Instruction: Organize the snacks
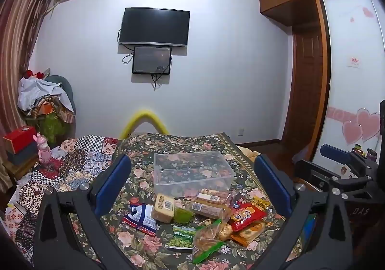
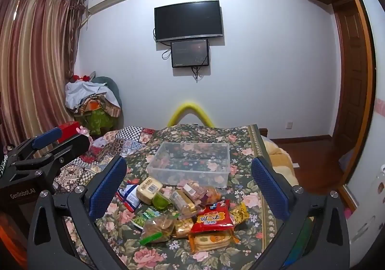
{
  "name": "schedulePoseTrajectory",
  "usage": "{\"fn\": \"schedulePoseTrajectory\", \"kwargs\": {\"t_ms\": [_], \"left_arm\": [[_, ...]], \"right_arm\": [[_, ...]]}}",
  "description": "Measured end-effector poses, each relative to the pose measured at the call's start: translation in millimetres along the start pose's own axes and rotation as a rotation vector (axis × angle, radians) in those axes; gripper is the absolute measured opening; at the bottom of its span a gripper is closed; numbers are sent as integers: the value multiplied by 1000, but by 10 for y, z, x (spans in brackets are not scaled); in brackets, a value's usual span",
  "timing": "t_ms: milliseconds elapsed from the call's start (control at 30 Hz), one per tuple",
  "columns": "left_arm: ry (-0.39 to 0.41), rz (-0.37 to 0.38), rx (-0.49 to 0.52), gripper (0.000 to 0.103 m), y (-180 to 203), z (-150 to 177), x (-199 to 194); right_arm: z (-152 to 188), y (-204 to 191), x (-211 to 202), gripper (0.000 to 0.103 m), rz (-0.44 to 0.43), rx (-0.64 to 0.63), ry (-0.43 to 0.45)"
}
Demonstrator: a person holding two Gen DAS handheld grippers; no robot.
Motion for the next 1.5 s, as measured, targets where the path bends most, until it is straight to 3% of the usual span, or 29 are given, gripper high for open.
{"fn": "schedulePoseTrajectory", "kwargs": {"t_ms": [1500], "left_arm": [[-4, -7, -5, 103, -5, 30, 16]], "right_arm": [[-34, -1, -47, 103, -3, -1, 11]]}}
Point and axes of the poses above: each gripper's, at about its wrist camera, not at the fingertips, and x roughly the way its jaws point, y to its right, z to its underside, the point moved 8 cm from there along x, roughly the way its jaws point, and after that the axes turned 2 degrees about -x, right-handed, at the moved point
